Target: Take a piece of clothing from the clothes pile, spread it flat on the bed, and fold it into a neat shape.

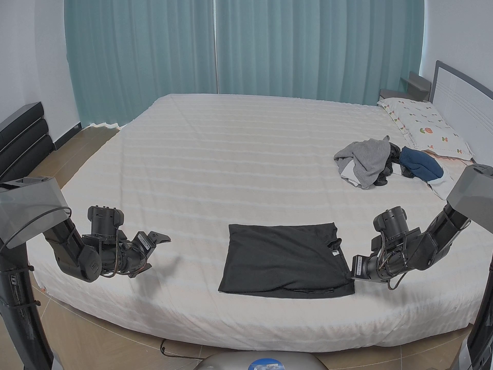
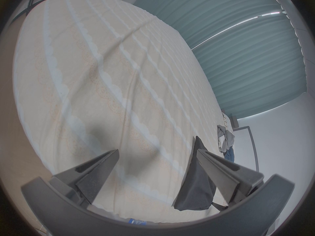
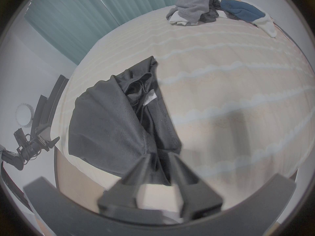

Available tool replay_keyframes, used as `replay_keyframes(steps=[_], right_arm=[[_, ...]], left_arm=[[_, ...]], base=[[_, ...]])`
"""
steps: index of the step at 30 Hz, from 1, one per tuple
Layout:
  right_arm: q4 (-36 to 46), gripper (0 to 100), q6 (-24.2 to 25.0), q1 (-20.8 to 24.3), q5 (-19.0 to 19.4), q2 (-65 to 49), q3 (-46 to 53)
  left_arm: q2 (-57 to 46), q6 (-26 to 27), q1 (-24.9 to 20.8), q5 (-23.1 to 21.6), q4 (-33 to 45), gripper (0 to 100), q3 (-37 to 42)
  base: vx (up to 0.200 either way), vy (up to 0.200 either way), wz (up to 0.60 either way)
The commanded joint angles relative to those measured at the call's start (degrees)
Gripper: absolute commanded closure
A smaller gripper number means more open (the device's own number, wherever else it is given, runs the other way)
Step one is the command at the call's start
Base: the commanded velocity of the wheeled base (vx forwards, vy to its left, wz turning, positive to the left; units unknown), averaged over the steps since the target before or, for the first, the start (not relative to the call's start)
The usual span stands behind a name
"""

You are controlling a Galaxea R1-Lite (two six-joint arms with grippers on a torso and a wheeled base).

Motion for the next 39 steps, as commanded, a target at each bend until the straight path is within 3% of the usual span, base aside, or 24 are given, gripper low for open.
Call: replay_keyframes(steps=[1, 6, 16, 26, 31, 34, 39], right_arm=[[-2.52, 0, 0.89, 0.23, 1.05, 0.91, -1.42], [-3.49, 0, 4.50, 0.32, 3.33, 0.91, -4.14], [-3.49, 0, 14.25, 0.23, 3.59, 2.49, -9.42], [-3.57, 0, 19.70, 0.76, 3.68, 4.60, -11.61], [-4.28, 0, 22.25, 0.76, 6.41, 5.48, -11.96], [-5.16, 0, 24.27, 0.67, 7.99, 5.04, -11.96], [-6.12, 0, 28.58, 0.23, 8.43, 4.95, -11.26]], left_arm=[[0.07, -0.03, 0.03, -0.01, 0.01, 0, 0.08], [0.07, -0.03, 0.03, -0.01, -0.08, 0, 0.08], [0.07, -0.38, -0.06, 0.95, 0.10, 0, -0.27], [-0.02, -0.47, -0.06, 0.95, 0.01, 0, -0.01], [-0.46, -0.38, -0.15, 0.95, -0.08, 0, 0.34], [-0.81, -0.47, -1.73, 1.04, 0.10, 0, 0.60], [-1.34, -0.47, -8.32, 1.39, 0.45, 0, -1.42]], base=[[0.000, 0.000, 0.00], [0.000, 0.000, 0.00], [0.000, 0.000, 0.00], [0.200, 0.000, 0.00], [0.000, 0.000, 0.00], [0.000, 0.000, 0.00], [0.000, 0.000, 0.00]])
